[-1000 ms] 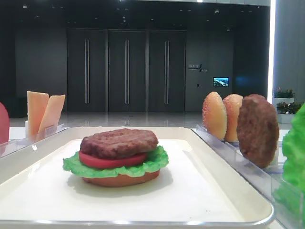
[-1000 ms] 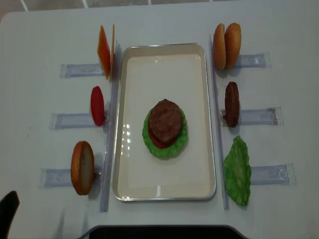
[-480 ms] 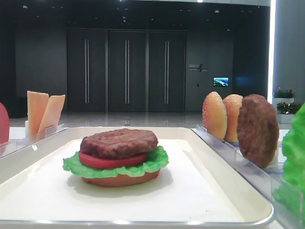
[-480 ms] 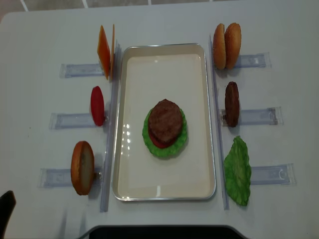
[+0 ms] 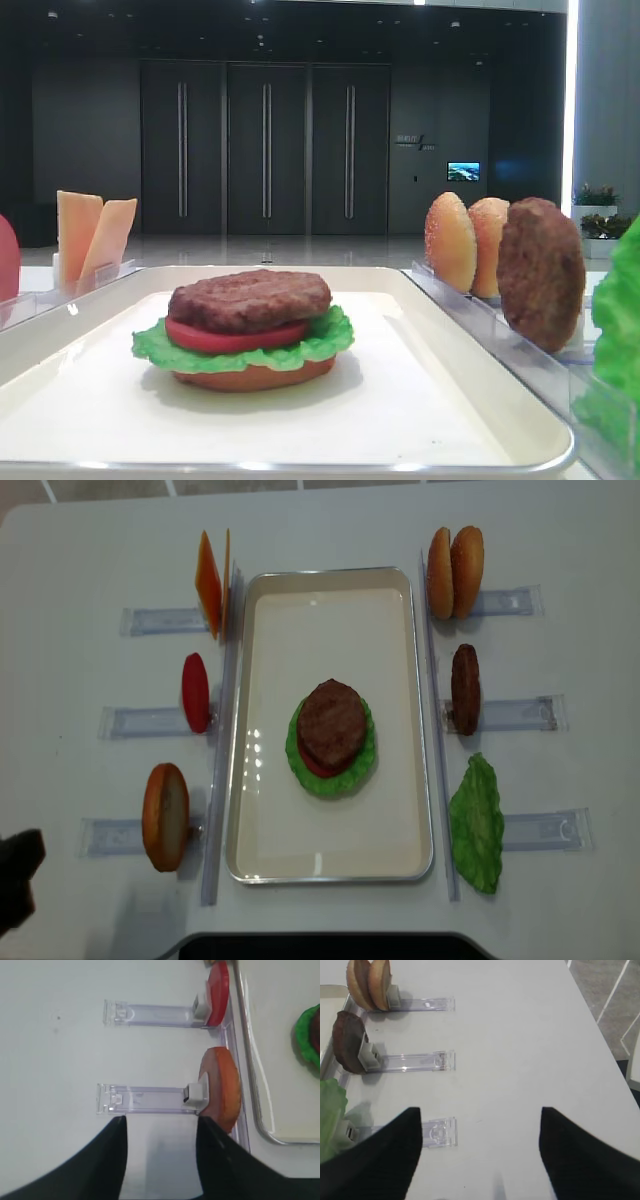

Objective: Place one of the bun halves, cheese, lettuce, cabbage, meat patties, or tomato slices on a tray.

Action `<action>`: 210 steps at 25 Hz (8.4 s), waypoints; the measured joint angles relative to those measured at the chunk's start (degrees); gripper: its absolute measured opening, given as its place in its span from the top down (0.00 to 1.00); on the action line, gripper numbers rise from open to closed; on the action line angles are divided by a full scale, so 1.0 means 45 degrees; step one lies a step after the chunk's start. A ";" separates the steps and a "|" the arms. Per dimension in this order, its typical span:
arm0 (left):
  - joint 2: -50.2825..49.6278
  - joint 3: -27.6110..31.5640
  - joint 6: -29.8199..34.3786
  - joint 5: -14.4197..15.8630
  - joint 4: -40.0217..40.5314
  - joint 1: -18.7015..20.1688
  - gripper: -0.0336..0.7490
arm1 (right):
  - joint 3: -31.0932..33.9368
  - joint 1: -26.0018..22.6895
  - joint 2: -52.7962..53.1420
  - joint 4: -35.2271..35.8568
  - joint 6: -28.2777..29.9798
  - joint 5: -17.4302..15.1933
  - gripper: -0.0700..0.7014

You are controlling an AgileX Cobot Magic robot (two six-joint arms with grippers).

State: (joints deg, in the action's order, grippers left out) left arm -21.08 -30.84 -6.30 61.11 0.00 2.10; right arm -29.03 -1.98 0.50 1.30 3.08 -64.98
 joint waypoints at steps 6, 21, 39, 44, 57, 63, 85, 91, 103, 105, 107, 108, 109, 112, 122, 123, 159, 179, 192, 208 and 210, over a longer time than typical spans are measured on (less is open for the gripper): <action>-0.6499 -0.2848 -0.0076 -0.1619 0.0000 0.0000 0.50 | 0.0000 0.0000 0.0000 0.0000 0.0000 0.0000 0.30; -1.8032 -1.3086 -0.0065 -0.1268 0.0097 0.0000 0.49 | 0.0000 0.0000 0.0000 0.0000 0.0000 0.0000 0.30; -1.8510 -1.3890 -0.4228 -0.1161 0.1312 0.3162 0.49 | 0.0000 0.0000 0.0000 0.0000 0.0000 0.0000 0.30; -1.8766 -1.3920 -0.4418 -0.1455 0.1337 0.3162 0.49 | 0.0000 0.0000 0.0000 0.0000 0.0000 0.0000 0.30; -2.0850 -1.3942 -0.4433 -0.2624 0.1238 0.3162 0.49 | 0.0000 0.0000 0.0000 0.0000 0.0000 0.0000 0.30; -2.1520 -1.3942 -0.4417 -0.2816 0.1251 0.3162 0.53 | 0.0000 0.0000 0.0000 0.0000 0.0000 0.0000 0.30; -1.7890 -1.1687 -0.3823 -0.2380 -0.0899 0.3503 0.92 | 0.0000 0.0000 0.0000 0.0000 0.0000 0.0000 0.30; -1.5069 -0.7671 -0.3864 -0.3489 -0.1515 0.3691 0.92 | 0.0000 0.0000 0.0000 0.0000 0.0000 0.0000 0.30; -1.1522 -0.4312 -0.3740 -0.4340 -0.2677 0.3691 0.92 | 0.0000 0.0000 0.0000 0.0000 0.0000 0.0000 0.30; -1.1522 -0.4297 -0.3061 -0.4777 -0.3438 0.3679 0.92 | 0.0000 0.0000 0.0000 0.0000 0.0000 0.0000 0.30; -1.1681 -0.4297 -0.1653 -0.5244 -0.4919 0.3679 0.92 | 0.0000 0.0000 0.0000 0.0000 0.0000 0.0000 0.30; -1.1879 -0.4297 -0.0626 -0.5383 -0.6051 0.3679 0.92 | 0.0000 0.0000 0.0000 0.0000 0.0000 0.0000 0.30; -1.2110 -0.4297 0.0324 -0.5479 -0.7106 0.3679 0.92 | 0.0000 0.0000 0.0000 0.0000 0.0000 0.0000 0.30; -1.3147 -0.4297 0.4054 -0.5580 -1.1402 0.3731 0.93 | 0.0000 0.0000 0.0000 0.0000 0.0000 0.0000 0.30; -1.5233 -0.4297 0.7969 -0.6226 -1.5610 0.5044 0.93 | 0.0000 0.0000 0.0000 0.0000 0.0000 0.0000 0.30; -1.5356 -0.4297 0.8037 -0.6237 -1.5614 0.5103 0.93 | 0.0000 0.0000 0.0000 0.0000 0.0000 0.0000 0.30; -1.6296 -0.3514 0.9740 -0.6656 -1.5557 0.5155 0.81 | 0.0000 0.0000 0.0000 0.0000 0.0000 0.0000 0.30; -1.5428 -0.4398 0.6194 -0.4483 -1.0916 0.3060 0.37 | 0.0000 0.0000 0.0000 0.0000 0.0000 0.0000 0.30; -1.5410 -1.0315 -0.1658 0.0694 -0.1306 0.3060 0.40 | 0.0000 0.0000 0.0000 0.0000 0.0000 0.0000 0.30; -1.6022 -1.1151 -0.1310 0.1379 0.2490 0.0501 0.40 | 0.0000 0.0000 0.0000 0.0000 0.0000 0.0000 0.30; -1.6022 -1.1151 -0.0908 0.1359 0.2490 0.0191 0.40 | 0.0000 0.0000 0.0000 0.0000 0.0000 0.0000 0.30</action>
State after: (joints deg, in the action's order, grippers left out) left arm -93.18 -81.02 -10.38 67.22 11.20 2.96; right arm -29.03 -1.98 0.50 1.30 3.08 -64.98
